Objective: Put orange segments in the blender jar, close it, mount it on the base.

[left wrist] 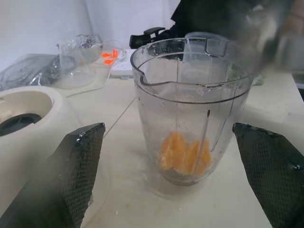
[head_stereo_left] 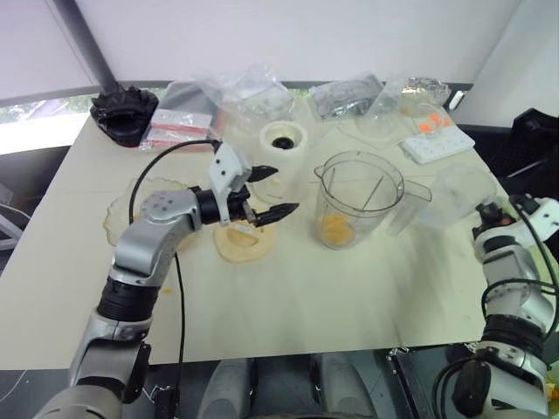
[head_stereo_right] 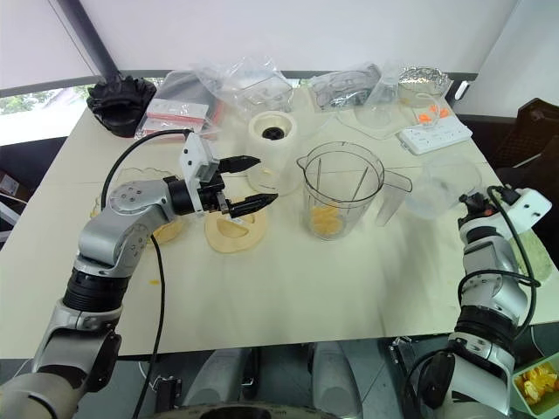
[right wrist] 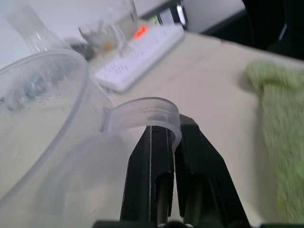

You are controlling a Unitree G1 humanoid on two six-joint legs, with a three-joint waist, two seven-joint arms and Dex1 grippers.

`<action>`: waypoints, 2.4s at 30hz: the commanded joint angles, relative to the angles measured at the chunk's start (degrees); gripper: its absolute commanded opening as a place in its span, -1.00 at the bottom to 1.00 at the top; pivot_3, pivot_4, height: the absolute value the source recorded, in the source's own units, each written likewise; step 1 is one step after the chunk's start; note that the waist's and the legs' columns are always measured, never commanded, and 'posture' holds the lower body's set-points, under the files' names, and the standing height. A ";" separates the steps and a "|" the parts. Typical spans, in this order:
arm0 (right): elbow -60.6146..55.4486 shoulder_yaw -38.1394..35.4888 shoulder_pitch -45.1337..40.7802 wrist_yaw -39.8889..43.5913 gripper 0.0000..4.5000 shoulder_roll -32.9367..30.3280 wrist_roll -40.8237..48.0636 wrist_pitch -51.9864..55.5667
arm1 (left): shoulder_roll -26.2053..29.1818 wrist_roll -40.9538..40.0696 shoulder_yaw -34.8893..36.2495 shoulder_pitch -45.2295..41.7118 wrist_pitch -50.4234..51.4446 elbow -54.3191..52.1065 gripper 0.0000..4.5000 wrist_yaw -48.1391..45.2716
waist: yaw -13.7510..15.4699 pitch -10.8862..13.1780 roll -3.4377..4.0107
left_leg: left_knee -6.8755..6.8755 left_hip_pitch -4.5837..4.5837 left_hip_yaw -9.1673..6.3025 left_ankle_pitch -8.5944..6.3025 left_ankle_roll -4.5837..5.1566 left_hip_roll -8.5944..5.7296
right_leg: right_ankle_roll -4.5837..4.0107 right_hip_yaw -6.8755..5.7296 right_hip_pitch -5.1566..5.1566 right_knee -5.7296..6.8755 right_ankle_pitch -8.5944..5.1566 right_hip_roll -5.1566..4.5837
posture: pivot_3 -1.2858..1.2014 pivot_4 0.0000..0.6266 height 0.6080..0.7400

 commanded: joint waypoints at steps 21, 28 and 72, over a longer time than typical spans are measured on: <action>-23.77 13.14 -9.48 13.57 -0.98 -22.04 -5.15 11.48 | 0.54 0.58 -0.77 1.89 -2.13 -4.85 1.00 0.90 | 0.11 0.04 0.06 | -0.06 -0.05 0.03 0.00 0.00 0.01 | -0.01 0.00 -0.10 -0.03 -0.01 0.01 | 0.03 -0.52 1.00; -30.32 14.81 -8.22 14.32 -0.98 -22.70 -8.05 11.97 | 0.50 1.12 -1.19 2.11 -3.24 -4.63 1.00 1.02 | 0.16 0.05 0.05 | -0.05 -0.06 0.03 0.00 0.00 0.02 | -0.02 0.00 -0.10 -0.05 -0.01 0.00 | 0.03 -0.52 1.00; -30.67 11.60 -8.95 10.33 -0.98 -15.83 -17.75 25.16 | 0.92 3.37 -2.38 2.44 -5.77 -3.76 1.00 0.45 | 0.32 0.06 0.01 | -0.06 -0.08 0.01 0.00 0.00 0.03 | -0.02 0.00 -0.11 -0.06 -0.01 -0.03 | 0.03 -0.52 1.00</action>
